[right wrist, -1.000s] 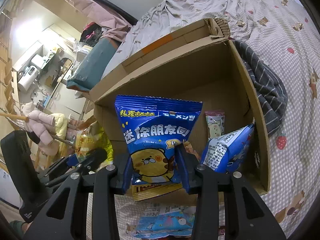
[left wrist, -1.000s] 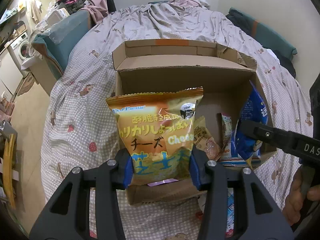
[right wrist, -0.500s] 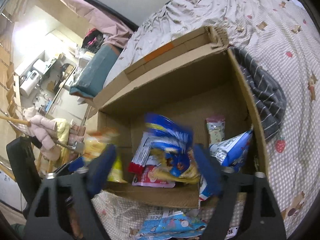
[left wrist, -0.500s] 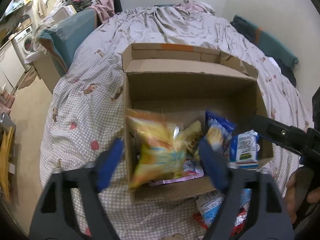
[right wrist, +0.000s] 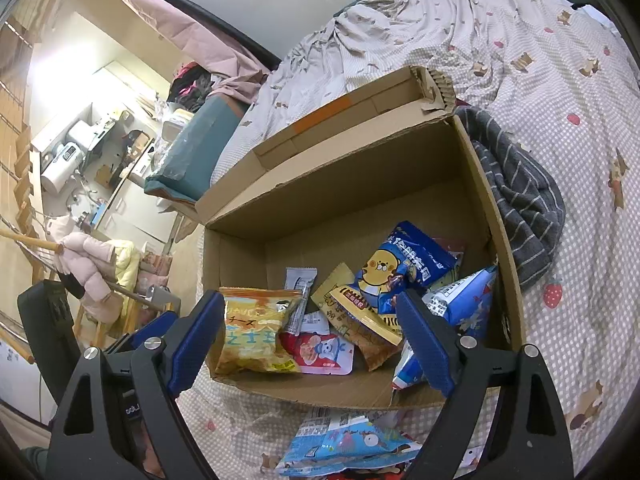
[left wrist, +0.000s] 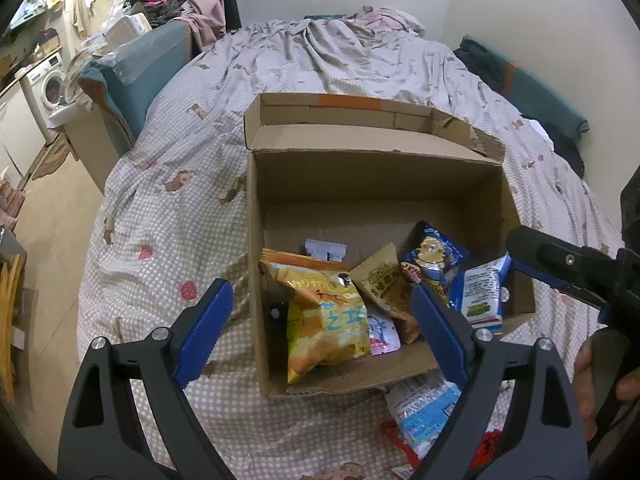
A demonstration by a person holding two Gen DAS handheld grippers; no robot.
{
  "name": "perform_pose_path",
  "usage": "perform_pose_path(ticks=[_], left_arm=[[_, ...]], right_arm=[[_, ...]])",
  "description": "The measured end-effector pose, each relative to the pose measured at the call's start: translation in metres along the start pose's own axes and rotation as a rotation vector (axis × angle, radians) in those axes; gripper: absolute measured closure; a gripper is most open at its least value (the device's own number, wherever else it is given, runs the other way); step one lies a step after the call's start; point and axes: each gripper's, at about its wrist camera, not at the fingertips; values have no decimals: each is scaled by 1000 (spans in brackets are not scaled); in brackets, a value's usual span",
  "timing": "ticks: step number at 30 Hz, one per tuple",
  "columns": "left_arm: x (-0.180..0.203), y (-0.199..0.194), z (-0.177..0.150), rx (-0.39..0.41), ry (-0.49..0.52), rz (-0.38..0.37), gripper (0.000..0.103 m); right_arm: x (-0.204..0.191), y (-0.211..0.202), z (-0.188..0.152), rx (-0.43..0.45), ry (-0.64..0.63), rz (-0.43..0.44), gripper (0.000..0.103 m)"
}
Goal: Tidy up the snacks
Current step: 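Withdraw both grippers from the box toward the remaining packets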
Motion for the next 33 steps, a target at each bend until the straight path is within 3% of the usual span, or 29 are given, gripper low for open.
perform_pose_path(ticks=[7, 16, 20, 23, 33], left_arm=[[4, -31, 1, 41, 11, -8, 14], [-12, -66, -21, 78, -61, 11, 14], [-18, -71, -34, 53, -71, 15, 14], [-20, -70, -44, 19, -84, 13, 6], [-24, -66, -70, -44, -104, 23, 6]], right_arm=[[-13, -22, 1, 18, -11, 13, 13], [-24, -52, -25, 5, -15, 21, 13], [-18, -65, -39, -5, 29, 48, 13], [-13, -76, -48, 4, 31, 28, 13], [29, -100, -68, 12, 154, -49, 13]])
Point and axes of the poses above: each gripper's, at about its wrist camera, not at the fingertips, and y roughly the way its jaws point, x to its right, z to its top, and after that the axes turned 4 degrees about x, right-handed
